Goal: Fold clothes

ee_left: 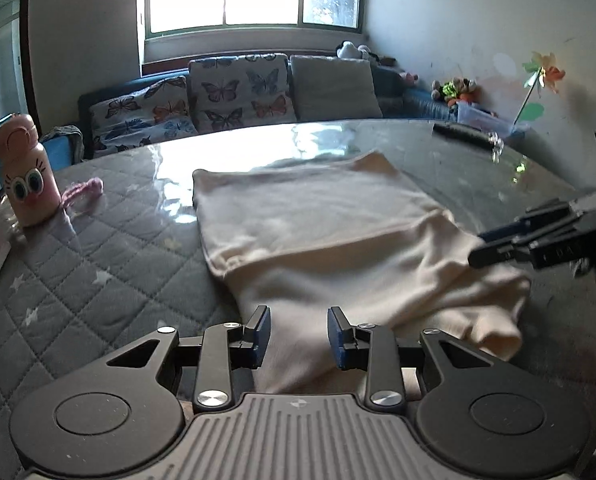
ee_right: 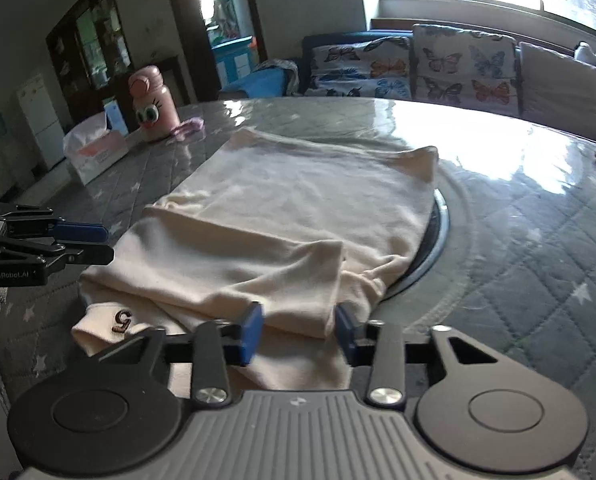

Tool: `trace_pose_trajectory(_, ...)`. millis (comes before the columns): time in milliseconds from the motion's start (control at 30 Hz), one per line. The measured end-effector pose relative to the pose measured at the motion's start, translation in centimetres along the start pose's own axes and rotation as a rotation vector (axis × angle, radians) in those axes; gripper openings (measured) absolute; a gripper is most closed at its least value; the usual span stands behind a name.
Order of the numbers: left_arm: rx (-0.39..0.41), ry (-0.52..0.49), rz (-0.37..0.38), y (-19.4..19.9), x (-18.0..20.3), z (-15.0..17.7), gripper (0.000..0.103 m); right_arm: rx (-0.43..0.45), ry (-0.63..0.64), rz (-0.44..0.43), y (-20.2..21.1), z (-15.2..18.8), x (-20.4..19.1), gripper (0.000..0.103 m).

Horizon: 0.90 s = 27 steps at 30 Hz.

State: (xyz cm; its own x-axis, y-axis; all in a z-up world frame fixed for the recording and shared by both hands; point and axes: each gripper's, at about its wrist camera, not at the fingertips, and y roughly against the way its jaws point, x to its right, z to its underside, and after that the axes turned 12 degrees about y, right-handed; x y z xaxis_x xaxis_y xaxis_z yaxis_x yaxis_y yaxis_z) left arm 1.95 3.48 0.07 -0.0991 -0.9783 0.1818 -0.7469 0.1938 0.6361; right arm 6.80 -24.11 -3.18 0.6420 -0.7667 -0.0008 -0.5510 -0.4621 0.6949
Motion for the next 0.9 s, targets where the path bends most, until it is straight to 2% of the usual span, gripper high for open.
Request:
trace_pose_trajectory(33, -0.007, -0.002, -0.001, -0.1, -0.1, 0.2, 0.033, -0.002, 0.002, 0.008, 0.0, 0.0, -0.1, 0.02)
trace_pose_trajectory(133, -0.017, -0.021, -0.006, -0.2, -0.2, 0.9, 0.033, 0.001, -0.003, 0.019, 0.4, -0.1, 0.0, 0.008)
trace_pose_trajectory(200, -0.014, -0.038, -0.005, 0.2, 0.0, 1.2, 0.032, 0.009, -0.001, 0.021, 1.1, -0.2, 0.0, 0.004)
trace_pose_trajectory(433, 0.003, -0.152, -0.012, 1.3, 0.8, 2.2, 0.033, 0.041, 0.024, 0.026, 3.7, -0.4, -0.5, 0.002)
trace_pose_trajectory(633, 0.006, -0.204, -0.037, 0.8, 1.2, 2.8, 0.033, 0.02, -0.008, 0.031, 2.1, 0.3, 0.4, 0.013)
trace_pose_trajectory(767, 0.009, -0.235, -0.051, 0.6, 1.4, 3.2, 0.033, 0.012, -0.019, 0.015, 0.7, 0.5, 0.5, 0.013)
trace_pose_trajectory(833, 0.015, -0.244, -0.063, 0.4, 1.4, 3.3, 0.02, 0.01, -0.021, 0.014, 0.3, 0.5, 0.5, 0.014)
trace_pose_trajectory(900, 0.026, -0.243, -0.066, 0.5, 1.4, 3.4, 0.014, 0.022, -0.018, 0.019, 0.6, 0.5, 0.4, 0.008)
